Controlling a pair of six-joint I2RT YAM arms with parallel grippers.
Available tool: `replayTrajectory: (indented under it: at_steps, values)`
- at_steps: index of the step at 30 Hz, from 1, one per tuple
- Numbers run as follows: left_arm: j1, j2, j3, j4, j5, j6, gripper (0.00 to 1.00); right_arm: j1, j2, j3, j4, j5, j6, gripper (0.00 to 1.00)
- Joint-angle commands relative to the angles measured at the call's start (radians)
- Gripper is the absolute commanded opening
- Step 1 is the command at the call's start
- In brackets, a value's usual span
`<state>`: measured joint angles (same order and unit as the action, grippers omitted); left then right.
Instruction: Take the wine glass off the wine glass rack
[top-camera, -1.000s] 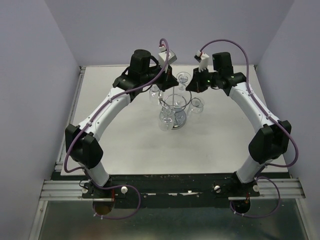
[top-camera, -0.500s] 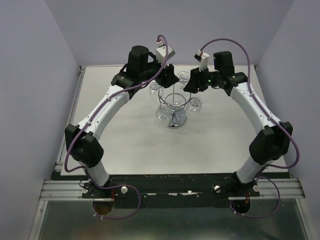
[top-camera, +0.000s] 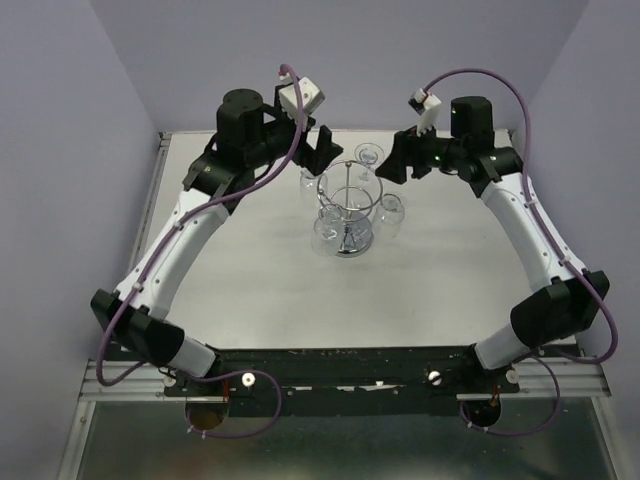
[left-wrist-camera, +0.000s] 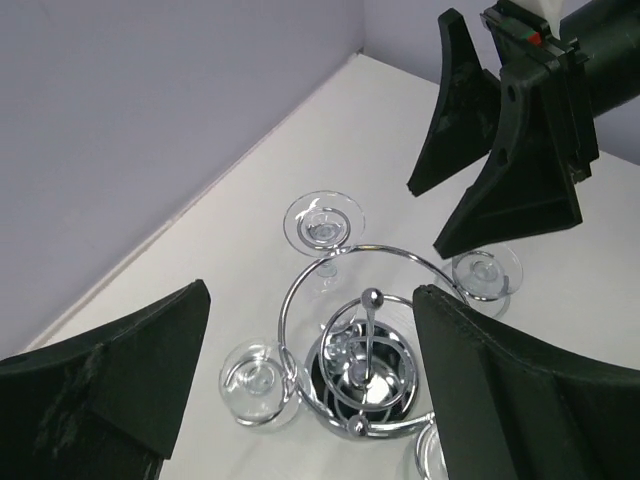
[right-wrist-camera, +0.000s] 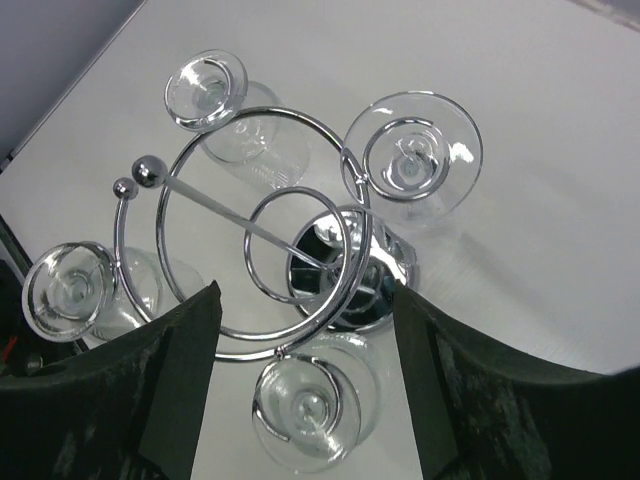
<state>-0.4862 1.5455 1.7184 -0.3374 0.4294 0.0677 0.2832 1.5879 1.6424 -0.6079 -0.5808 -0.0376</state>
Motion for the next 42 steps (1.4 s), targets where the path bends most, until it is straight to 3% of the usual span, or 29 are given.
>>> replayTrajectory:
  at_steps: [1, 7, 14, 20, 24, 36, 42]
  values:
    - [0.008, -0.215, -0.087, -0.003, -0.066, 0.063, 0.99, -0.032, -0.112, -0.081, -0.033, 0.033, 0.025, 0.78]
    - [0.014, -0.390, -0.259, -0.132, -0.097, 0.263, 0.99, -0.071, -0.239, -0.239, 0.037, 0.151, 0.088, 0.88]
    - [0.034, -0.484, -0.464, -0.276, 0.000, 0.325, 0.99, -0.159, -0.319, -0.476, 0.083, 0.220, 0.203, 0.95]
    - [0.034, -0.594, -0.785, -0.036, 0.083, 0.284, 0.99, -0.182, -0.368, -0.610, 0.103, 0.211, 0.193, 0.96]
    - [0.035, -0.549, -0.815, 0.023, 0.100, 0.319, 0.99, -0.188, -0.365, -0.622, 0.051, 0.226, 0.186, 0.96]
    - [0.034, -0.522, -0.976, 0.332, 0.210, 0.222, 0.99, -0.193, -0.353, -0.595, 0.023, 0.214, 0.148, 0.96]
    - [0.021, -0.506, -1.020, 0.434, 0.226, 0.176, 0.99, -0.203, -0.332, -0.550, -0.090, 0.197, 0.000, 0.97]
